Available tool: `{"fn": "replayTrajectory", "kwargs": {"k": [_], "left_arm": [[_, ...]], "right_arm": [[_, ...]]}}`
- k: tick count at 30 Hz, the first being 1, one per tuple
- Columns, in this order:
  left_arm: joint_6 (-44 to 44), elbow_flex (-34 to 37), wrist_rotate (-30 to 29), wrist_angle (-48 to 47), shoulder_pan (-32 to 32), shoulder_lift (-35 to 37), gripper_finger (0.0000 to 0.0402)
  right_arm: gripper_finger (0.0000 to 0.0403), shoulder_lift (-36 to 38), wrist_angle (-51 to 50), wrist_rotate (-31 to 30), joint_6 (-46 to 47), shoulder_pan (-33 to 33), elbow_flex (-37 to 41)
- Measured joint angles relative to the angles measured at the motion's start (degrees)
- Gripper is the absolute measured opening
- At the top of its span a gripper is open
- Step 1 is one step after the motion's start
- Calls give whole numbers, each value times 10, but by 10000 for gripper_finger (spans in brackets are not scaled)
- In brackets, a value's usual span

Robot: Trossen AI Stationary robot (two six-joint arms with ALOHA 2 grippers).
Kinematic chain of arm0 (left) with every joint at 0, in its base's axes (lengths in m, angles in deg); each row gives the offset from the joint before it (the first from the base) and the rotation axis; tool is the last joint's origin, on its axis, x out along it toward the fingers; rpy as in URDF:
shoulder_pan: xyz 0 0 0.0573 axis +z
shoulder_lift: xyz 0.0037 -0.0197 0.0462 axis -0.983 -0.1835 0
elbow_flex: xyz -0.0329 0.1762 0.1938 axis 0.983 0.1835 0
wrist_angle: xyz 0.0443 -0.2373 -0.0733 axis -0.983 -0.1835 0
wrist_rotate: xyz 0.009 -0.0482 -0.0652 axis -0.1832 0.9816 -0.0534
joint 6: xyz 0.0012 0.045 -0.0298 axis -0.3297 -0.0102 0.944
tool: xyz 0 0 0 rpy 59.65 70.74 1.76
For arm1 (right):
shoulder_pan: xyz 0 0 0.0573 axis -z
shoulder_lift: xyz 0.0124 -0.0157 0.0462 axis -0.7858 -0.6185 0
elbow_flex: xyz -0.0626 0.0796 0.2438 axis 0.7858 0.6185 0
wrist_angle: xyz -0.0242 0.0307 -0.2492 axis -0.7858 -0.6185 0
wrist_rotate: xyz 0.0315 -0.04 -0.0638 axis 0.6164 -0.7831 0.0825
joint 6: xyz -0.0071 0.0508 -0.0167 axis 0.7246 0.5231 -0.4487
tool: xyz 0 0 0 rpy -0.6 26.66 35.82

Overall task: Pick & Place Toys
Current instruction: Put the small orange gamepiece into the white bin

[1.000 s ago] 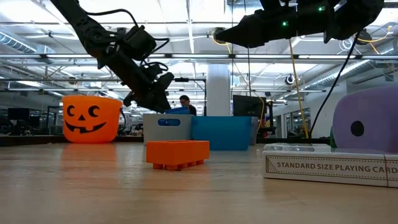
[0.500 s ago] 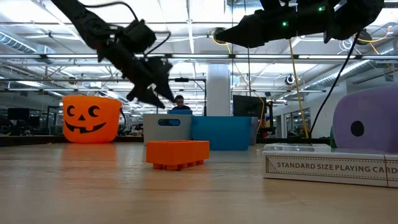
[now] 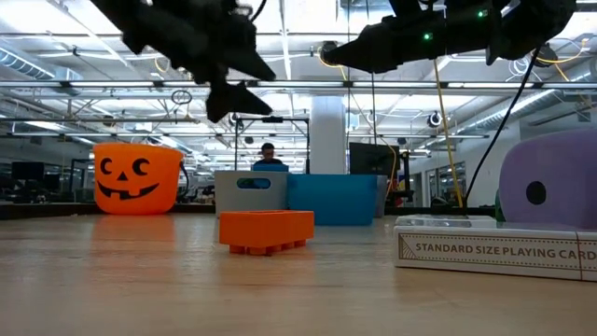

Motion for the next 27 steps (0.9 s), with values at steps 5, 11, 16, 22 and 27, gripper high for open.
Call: {"fn": "replayTrajectory", "kwargs": {"k": [5,11,16,22,27], "left_arm": [[36,-29,-41,-94,-152,-12,280],[99,-114,-169,-175,-255,-81,280],[136,-169,-181,-212,-266,-182,280],[175,-256,-168,-291,-254,-299,280],[212,-305,-166,-297,-250,-352,280]], "right_arm": [[262,0,-4,0,1,0,0],[262,0,0,0,36,0,0],[259,0,3,-2,44,-19,0],[258,0,3,-2,39,-58,0],[256,0,2,-3,46,-86,0]]}}
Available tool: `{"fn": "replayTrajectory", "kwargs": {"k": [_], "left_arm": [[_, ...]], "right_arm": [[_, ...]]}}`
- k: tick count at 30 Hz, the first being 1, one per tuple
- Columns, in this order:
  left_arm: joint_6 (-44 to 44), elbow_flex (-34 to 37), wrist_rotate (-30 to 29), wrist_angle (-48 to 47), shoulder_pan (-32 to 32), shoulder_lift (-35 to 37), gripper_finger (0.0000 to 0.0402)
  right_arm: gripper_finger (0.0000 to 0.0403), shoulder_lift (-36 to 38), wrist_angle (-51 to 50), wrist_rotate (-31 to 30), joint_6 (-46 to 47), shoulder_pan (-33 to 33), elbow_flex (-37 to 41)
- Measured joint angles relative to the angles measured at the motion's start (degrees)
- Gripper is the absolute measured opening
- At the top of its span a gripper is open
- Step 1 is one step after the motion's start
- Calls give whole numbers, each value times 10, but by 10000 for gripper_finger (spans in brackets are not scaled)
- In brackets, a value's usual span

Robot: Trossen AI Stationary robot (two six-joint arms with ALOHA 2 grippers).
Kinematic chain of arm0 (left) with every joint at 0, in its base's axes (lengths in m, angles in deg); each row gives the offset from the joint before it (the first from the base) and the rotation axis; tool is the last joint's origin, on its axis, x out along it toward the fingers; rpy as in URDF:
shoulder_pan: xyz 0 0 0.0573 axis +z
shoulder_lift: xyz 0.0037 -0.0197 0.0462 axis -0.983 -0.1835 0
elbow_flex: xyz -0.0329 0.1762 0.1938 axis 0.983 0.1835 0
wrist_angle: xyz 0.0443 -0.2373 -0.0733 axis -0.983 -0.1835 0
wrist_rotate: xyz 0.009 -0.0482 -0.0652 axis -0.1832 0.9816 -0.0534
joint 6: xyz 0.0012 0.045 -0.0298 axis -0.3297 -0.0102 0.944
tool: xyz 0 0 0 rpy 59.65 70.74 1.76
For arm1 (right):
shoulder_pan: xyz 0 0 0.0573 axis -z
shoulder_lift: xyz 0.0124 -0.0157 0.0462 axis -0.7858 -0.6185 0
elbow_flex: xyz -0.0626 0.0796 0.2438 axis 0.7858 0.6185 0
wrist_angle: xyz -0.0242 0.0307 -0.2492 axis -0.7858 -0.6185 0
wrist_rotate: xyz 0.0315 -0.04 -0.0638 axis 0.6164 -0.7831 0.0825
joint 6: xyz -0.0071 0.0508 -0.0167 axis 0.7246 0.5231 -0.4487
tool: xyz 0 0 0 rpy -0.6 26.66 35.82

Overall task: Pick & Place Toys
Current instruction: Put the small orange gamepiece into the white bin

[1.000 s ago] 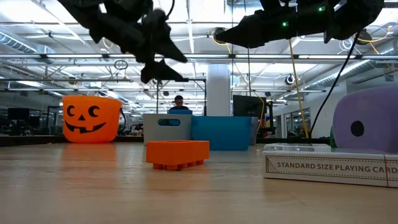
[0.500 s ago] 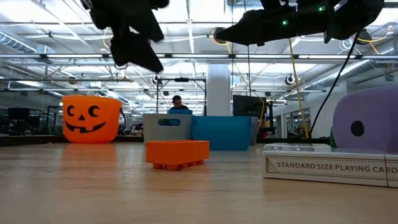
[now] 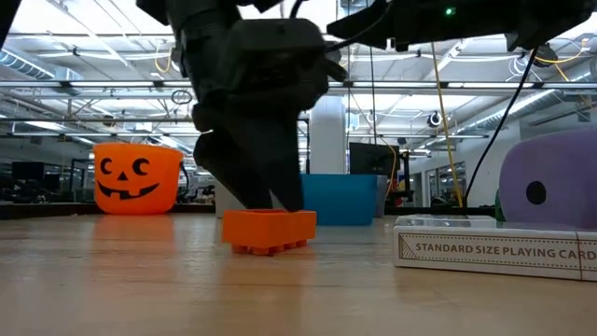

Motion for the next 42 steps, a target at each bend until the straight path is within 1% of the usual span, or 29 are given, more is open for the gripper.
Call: {"fn": "replayTrajectory", "kwargs": {"k": [3,7,14,18,20,22,25,28,31,33,36,38,42], "left_arm": [[23,-19,3,-6,-3,-17,280],[49,-28,8,-9,-7,-22,280],[32,-28,-29,-55,-6,-22,280],[43,-27,-9,-71,1,-22,280],[32,-27,-12,-93,1,-22,277],[17,-27,-27,-133,-2,-22,265],[19,-27,-33,-170,-4,-22,231],[14,-27,-32,-162,-4,-22,189],[-19,-27,-40,-139,-4,-22,152],[-40,-27,-47,-134,-3,-22,146],[-45,-26,-60,-150,-3,-10,146],[-49,-26,-78,-163,-3,13,146],[-67,-26,-132,-186,-1,85,146]], "right_arm": [[256,0,0,0,0,-14,0],[256,0,-1,-1,-2,-25,0],[256,0,-1,-1,-15,-27,0],[256,0,-1,-1,-15,-24,0],[256,0,-1,-2,-15,-23,0],[256,0,-1,-9,-15,-24,0],[256,0,-2,-31,-13,-24,0],[256,0,-4,-31,-1,-24,0],[256,0,-6,-29,2,-24,0],[256,0,-12,-29,2,-24,0],[256,0,-14,-29,4,-24,0],[256,0,-15,-30,16,-24,0],[256,0,-12,-31,17,-24,0]]}}
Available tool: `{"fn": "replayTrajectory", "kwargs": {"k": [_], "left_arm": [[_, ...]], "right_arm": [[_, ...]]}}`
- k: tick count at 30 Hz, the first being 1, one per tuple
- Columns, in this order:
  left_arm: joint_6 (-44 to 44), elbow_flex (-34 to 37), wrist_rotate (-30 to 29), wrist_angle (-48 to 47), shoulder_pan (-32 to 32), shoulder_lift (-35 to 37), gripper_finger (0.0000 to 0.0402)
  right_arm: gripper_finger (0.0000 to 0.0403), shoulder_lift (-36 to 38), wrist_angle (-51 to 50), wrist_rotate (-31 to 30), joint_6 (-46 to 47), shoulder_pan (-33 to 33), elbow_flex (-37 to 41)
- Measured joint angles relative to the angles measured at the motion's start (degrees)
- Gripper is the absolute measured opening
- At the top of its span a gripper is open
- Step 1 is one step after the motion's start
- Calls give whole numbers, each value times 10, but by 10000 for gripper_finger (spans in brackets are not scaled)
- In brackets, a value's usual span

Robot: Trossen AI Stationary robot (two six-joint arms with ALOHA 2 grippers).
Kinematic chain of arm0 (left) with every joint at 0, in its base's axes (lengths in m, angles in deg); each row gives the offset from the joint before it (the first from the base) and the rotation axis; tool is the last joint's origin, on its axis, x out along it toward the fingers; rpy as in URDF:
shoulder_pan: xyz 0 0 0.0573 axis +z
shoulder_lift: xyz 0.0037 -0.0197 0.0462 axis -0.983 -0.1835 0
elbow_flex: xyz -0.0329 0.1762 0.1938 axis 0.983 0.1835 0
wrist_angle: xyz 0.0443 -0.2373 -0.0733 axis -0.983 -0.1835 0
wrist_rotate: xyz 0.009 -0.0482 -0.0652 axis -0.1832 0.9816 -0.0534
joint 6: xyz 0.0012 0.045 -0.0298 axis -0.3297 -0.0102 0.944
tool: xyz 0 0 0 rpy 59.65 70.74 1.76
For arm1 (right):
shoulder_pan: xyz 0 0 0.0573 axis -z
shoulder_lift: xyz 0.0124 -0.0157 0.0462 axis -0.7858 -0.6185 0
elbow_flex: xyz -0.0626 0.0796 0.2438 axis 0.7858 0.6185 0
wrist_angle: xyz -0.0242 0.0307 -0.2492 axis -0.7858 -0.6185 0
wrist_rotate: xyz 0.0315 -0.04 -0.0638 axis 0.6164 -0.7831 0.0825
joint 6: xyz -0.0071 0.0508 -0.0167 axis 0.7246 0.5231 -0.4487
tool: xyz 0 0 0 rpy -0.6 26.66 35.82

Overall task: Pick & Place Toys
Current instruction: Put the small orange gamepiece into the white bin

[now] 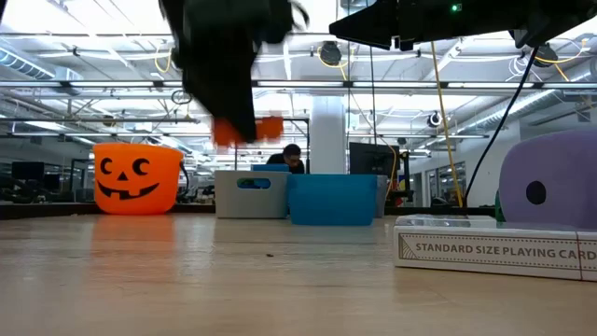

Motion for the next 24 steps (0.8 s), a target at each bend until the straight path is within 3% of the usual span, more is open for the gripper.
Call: {"fn": "replayTrajectory", "kwargs": {"k": [6,11,17,24], "left_arm": [[-57,-1,-134,0,26,142,146],[-113,-1,-225,14,98,220,146],[-172,-1,-198,32,244,226,146],[-184,11,-86,105,407,158,146]], "right_arm": [[256,4,0,0,-1,0,0],[256,4,0,2,-1,0,0],[256,4,0,2,11,0,0],[256,4,-5,2,12,0,0]]}}
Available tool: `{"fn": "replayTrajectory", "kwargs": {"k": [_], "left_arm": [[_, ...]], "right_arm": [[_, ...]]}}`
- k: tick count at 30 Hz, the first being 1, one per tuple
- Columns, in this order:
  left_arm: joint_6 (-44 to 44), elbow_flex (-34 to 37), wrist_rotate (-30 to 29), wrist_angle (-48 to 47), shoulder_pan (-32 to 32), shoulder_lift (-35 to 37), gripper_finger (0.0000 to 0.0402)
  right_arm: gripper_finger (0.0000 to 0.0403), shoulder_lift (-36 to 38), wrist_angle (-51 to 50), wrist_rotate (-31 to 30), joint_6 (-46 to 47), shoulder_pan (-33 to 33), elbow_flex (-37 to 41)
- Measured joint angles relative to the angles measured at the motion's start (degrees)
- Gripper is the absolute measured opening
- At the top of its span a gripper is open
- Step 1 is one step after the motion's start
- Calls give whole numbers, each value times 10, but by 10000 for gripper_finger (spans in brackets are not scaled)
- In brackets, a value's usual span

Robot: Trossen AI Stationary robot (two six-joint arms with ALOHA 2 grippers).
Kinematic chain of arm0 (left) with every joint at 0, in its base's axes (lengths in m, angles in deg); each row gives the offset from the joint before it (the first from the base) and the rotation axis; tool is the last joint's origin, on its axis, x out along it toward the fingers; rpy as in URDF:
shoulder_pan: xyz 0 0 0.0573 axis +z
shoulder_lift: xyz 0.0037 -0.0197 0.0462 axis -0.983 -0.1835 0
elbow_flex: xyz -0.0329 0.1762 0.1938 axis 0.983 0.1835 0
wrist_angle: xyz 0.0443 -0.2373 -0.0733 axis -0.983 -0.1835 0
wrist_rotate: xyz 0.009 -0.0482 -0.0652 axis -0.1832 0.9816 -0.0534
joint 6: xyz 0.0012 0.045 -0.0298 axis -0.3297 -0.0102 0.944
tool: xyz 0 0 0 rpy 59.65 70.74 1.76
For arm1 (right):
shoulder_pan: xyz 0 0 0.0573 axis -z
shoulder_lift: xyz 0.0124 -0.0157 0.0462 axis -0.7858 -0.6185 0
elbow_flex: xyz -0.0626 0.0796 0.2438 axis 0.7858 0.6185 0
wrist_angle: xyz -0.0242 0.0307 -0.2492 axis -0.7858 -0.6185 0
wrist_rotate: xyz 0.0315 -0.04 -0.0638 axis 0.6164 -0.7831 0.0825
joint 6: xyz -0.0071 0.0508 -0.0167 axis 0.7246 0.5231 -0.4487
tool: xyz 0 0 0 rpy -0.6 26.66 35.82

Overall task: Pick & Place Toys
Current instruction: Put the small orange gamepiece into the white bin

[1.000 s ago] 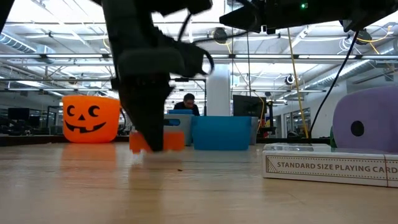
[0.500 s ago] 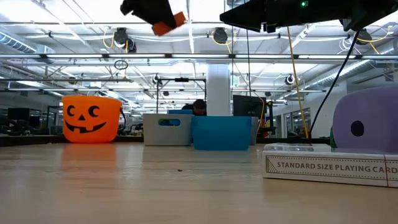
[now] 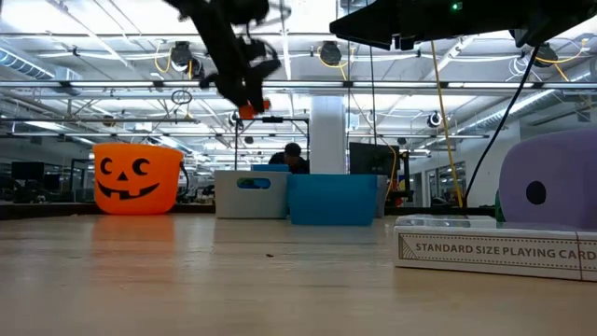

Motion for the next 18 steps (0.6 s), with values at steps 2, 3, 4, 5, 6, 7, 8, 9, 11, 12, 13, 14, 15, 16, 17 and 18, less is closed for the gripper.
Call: {"fn": "replayTrajectory", "kwargs": {"k": [2,3,4,5,6,7,8,9,11,12,13,14,15,16,17,18], "left_arm": [[-2,4,37,33,30,-31,146],[-3,6,53,43,43,-48,146],[-5,7,68,50,54,-65,146],[-6,7,79,60,64,-83,146],[-6,7,91,73,73,-100,146],[-5,7,106,81,82,-115,146],[-1,7,123,84,89,-128,146],[5,7,136,88,93,-141,146],[11,7,158,90,101,-162,146],[10,7,159,87,103,-171,146],[11,7,159,88,104,-177,146],[17,6,159,87,105,-180,148],[30,5,159,84,105,-182,158],[41,5,159,81,105,-185,176],[45,5,159,80,104,-186,198],[44,5,158,79,102,-186,223]], "right_arm": [[256,0,-4,0,0,0,0],[256,0,-5,0,0,0,0],[256,0,-5,0,0,0,0],[256,0,-6,0,0,0,0],[256,0,-6,0,0,0,0],[256,0,-7,0,0,0,0],[256,0,-8,0,0,0,0],[256,0,-9,0,0,0,0],[256,0,-9,0,0,0,0],[256,0,-9,0,0,0,0],[256,0,-11,0,0,0,0],[256,0,-13,0,0,0,0],[256,0,-14,0,0,0,0],[256,0,-14,0,0,0,0],[256,0,-14,0,0,0,0],[256,0,-14,0,0,0,0]]}}
